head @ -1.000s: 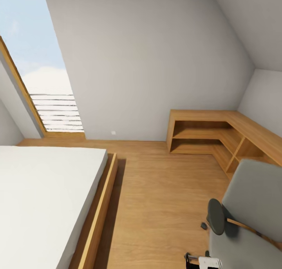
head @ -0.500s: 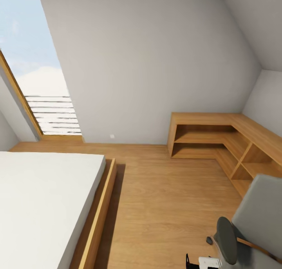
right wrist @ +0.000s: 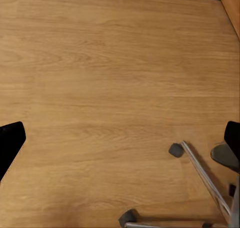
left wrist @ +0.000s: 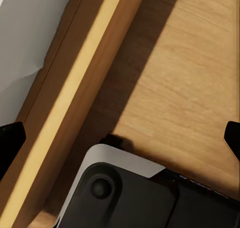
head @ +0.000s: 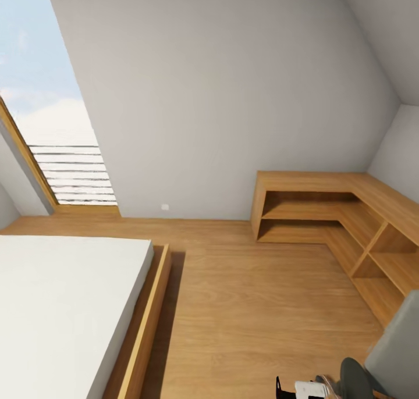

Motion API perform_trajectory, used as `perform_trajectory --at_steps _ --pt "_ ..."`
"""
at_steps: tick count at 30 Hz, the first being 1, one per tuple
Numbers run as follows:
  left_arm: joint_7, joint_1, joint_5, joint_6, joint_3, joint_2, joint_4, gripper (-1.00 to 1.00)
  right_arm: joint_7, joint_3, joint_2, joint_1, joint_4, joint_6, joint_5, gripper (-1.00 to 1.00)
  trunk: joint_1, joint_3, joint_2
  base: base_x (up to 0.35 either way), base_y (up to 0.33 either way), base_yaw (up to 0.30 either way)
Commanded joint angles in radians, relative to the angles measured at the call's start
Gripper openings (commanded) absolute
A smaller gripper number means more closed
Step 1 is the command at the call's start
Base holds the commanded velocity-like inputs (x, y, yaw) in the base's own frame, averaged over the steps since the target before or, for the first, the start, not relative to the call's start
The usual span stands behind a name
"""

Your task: In the bedroom, organize the workspace by keeping the computer under the desk, ensuring the monitor is on the desk, placing the keyboard on the desk next to the monitor, placing the mouse on the desk next to the keyboard, moving the folder from the swivel chair onto the desk next to the mouse, stacking the notebook on top of the folder with the pen on top of the notebook, and positioning the swivel chair next to the desk.

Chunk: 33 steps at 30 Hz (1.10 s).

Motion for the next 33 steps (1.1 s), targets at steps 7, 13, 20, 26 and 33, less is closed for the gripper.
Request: perform_trajectory --at_steps 7,13,20,26,33 --pt "0.006 -0.001 0.007 -0.005 -0.009 0.001 0.0 1.0 -0.009 0.008 0.0 -0.001 0.0 0.0 -0.002 1.0 0.001 -0.002 -0.002 0.32 0.0 0.0" --pt "0.006 -0.001 0.007 -0.004 -0.009 0.001 0.003 1.0 -0.009 0.008 0.0 -0.001 0.0 0.0 -0.002 1.0 0.001 -0.002 -0.002 0.32 0.0 0.0" --pt "0.006 -0.001 0.007 -0.005 -0.01 0.001 0.006 1.0 -0.009 0.008 0.0 -0.001 0.0 0.0 -0.002 1.0 0.001 -0.002 -0.002 0.32 0.0 0.0" --pt "0.006 -0.001 0.007 -0.005 -0.01 0.001 0.006 1.0 -0.009 0.008 0.0 -0.001 0.0 0.0 -0.002 1.0 0.001 -0.002 -0.002 0.32 0.0 0.0" --pt "0.006 -0.001 0.007 -0.005 -0.01 0.001 0.006 1.0 -0.008 0.008 0.0 -0.001 0.0 0.0 -0.002 1.0 0.001 -0.002 -0.002 0.32 0.0 0.0"
